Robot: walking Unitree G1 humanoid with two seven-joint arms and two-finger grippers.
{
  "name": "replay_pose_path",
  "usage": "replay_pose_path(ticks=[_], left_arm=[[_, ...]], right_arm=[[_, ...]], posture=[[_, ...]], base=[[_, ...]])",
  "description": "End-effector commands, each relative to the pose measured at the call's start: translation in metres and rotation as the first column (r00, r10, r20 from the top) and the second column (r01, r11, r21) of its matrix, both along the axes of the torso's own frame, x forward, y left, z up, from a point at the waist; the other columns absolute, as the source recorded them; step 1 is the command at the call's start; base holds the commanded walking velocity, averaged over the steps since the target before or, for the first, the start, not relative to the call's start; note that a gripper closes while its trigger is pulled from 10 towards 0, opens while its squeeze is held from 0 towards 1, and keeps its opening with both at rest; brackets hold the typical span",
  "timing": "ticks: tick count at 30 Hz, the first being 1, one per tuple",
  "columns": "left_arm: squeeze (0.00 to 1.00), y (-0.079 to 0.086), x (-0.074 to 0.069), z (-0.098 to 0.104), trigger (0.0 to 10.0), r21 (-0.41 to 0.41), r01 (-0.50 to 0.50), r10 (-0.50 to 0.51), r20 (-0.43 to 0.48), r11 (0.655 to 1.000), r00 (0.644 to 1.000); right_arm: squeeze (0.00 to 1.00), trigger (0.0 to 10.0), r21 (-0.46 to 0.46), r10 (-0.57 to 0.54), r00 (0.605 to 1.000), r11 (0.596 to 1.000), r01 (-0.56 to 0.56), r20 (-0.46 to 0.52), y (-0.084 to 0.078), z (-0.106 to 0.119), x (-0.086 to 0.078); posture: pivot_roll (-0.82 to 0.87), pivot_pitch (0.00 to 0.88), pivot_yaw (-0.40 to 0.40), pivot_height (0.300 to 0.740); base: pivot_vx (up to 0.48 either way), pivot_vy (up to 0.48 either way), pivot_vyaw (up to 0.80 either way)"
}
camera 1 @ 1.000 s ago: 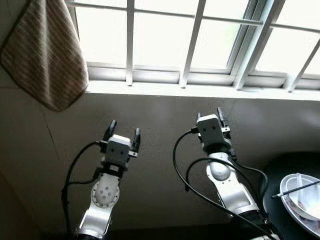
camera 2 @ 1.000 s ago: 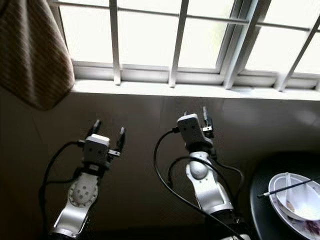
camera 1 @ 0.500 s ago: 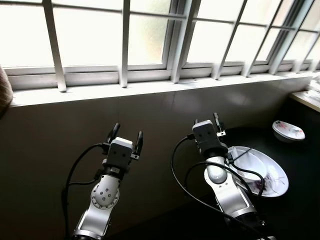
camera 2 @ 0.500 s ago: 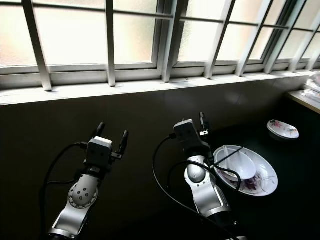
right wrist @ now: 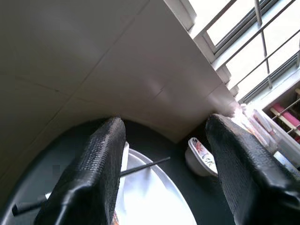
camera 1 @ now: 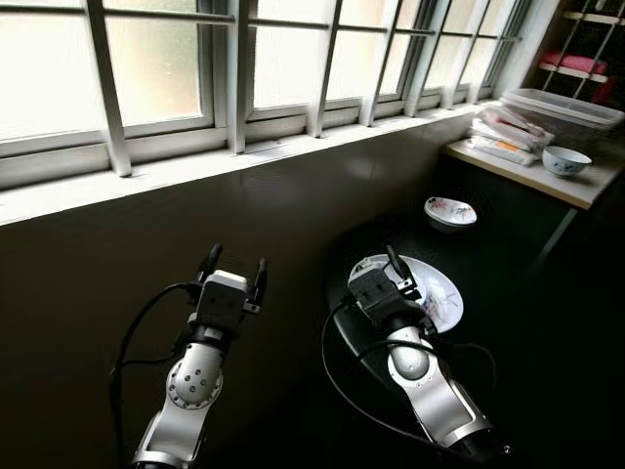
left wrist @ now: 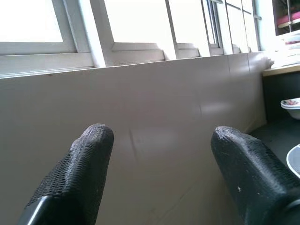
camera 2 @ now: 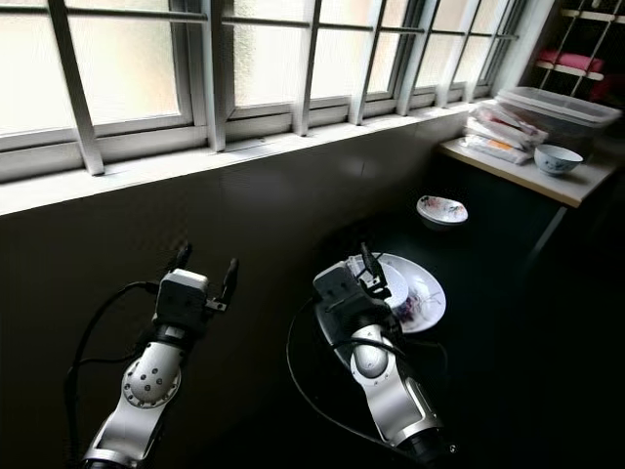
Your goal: Kitchen organization
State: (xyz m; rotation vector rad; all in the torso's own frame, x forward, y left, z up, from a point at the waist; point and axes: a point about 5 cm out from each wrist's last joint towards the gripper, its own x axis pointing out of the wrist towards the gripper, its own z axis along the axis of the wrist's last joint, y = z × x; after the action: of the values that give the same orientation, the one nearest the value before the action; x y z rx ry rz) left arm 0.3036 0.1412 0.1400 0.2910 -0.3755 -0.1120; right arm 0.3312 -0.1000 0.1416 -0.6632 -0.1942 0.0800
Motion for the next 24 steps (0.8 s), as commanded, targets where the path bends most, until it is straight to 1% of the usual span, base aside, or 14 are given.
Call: replay_pose_path(ticks=[1, 2, 3, 5, 6, 7, 9, 10, 11, 12, 14, 18, 21, 24], left_arm=[[0.0, -0.01, 0.0, -0.001, 10.0, -0.006, 0.031, -0.031, -0.01, 0.999, 0.999], [0.0, -0.01, 0.0, -0.001, 10.0, -0.007, 0.031, -0.031, -0.01, 0.999, 0.999], [0.0, -0.01, 0.0, -0.001, 10.0, -0.006, 0.032, -0.032, -0.011, 0.999, 0.999], [0.0, -0.01, 0.0, -0.001, 10.0, -0.005, 0.033, -0.033, -0.013, 0.999, 0.999], [0.0, -0.01, 0.0, -0.001, 10.0, -0.005, 0.033, -0.033, -0.013, 0.999, 0.999], [0.0, -0.01, 0.0, -0.002, 10.0, -0.005, 0.032, -0.032, -0.014, 0.999, 0.999], [0.0, -0.01, 0.0, -0.002, 10.0, -0.005, 0.032, -0.032, -0.014, 0.999, 0.999], [0.0, -0.01, 0.0, -0.002, 10.0, -0.006, 0.031, -0.031, -0.015, 1.0, 0.999], [0.0, -0.01, 0.0, -0.002, 10.0, -0.006, 0.03, -0.03, -0.015, 1.0, 0.999], [0.0, -0.01, 0.0, -0.002, 10.0, -0.006, 0.03, -0.03, -0.015, 1.0, 0.999], [0.0, -0.01, 0.0, -0.002, 10.0, -0.006, 0.03, -0.03, -0.015, 1.0, 0.999], [0.0, -0.01, 0.0, -0.002, 10.0, -0.005, 0.03, -0.03, -0.016, 1.0, 0.999], [0.0, -0.01, 0.001, -0.002, 10.0, -0.004, 0.03, -0.03, -0.016, 1.0, 0.999], [0.0, -0.01, 0.001, -0.002, 10.0, -0.003, 0.033, -0.033, -0.016, 0.999, 0.999]], right_arm=[[0.0, 10.0, -0.05, 0.032, 0.998, 0.998, -0.034, -0.048, -0.002, -0.011, -0.002], [0.0, 10.0, -0.057, 0.056, 0.997, 0.997, -0.058, -0.045, 0.001, -0.011, -0.003], [0.0, 10.0, -0.088, 0.093, 0.994, 0.991, -0.097, -0.051, 0.005, -0.013, -0.005], [0.0, 10.0, -0.143, 0.117, 0.988, 0.981, -0.13, -0.098, 0.006, -0.022, -0.007], [0.0, 10.0, -0.143, 0.117, 0.988, 0.981, -0.13, -0.098, 0.006, -0.022, -0.007], [0.0, 10.0, -0.161, 0.134, 0.981, 0.975, -0.156, -0.139, 0.007, -0.029, -0.009], [0.0, 10.0, -0.168, 0.143, 0.978, 0.971, -0.168, -0.151, 0.007, -0.031, -0.009], [0.0, 10.0, -0.162, 0.206, 0.965, 0.959, -0.232, -0.16, 0.012, -0.034, -0.014], [0.0, 10.0, -0.167, 0.243, 0.957, 0.949, -0.268, -0.157, 0.016, -0.035, -0.016], [0.0, 10.0, -0.172, 0.266, 0.951, 0.941, -0.292, -0.156, 0.018, -0.035, -0.018], [0.0, 10.0, -0.184, 0.279, 0.948, 0.934, -0.305, -0.155, 0.019, -0.035, -0.019], [0.0, 10.0, -0.229, 0.264, 0.937, 0.921, -0.315, -0.227, 0.015, -0.048, -0.018], [0.0, 10.0, -0.252, 0.266, 0.934, 0.912, -0.324, -0.238, 0.009, -0.052, -0.015], [0.0, 10.0, -0.257, 0.302, 0.924, 0.897, -0.359, -0.236, 0.005, -0.054, -0.011]], posture=[[0.09, 0.0, -0.075, 0.74], [0.09, 0.0, -0.075, 0.74], [0.09, 0.0, -0.075, 0.74], [0.09, 0.0, -0.077, 0.74], [0.09, 0.0, -0.077, 0.74], [0.09, 0.0, -0.077, 0.74], [0.09, 0.0, -0.077, 0.74], [0.09, 0.0, -0.078, 0.74], [0.09, 0.0, -0.078, 0.74], [0.09, 0.0, -0.078, 0.74], [0.09, 0.0, -0.078, 0.74], [0.09, 0.0, -0.078, 0.74], [0.09, 0.0, -0.075, 0.74], [0.09, 0.0, -0.075, 0.74]], base=[[0.0, 0.0, 0.0], [0.0, 0.0, 0.0], [0.0, 0.0, 0.0], [0.0, 0.0, 0.0], [0.0, 0.0, 0.0], [0.0, 0.0, 0.0], [0.0, 0.0, 0.0], [0.0, 0.0, 0.0], [0.0, 0.0, 0.0], [0.0, 0.0, 0.0], [0.0, 0.0, 0.0], [0.0, 0.0, 0.0], [0.0, 0.0, 0.0], [0.0, 0.0, 0.0]])
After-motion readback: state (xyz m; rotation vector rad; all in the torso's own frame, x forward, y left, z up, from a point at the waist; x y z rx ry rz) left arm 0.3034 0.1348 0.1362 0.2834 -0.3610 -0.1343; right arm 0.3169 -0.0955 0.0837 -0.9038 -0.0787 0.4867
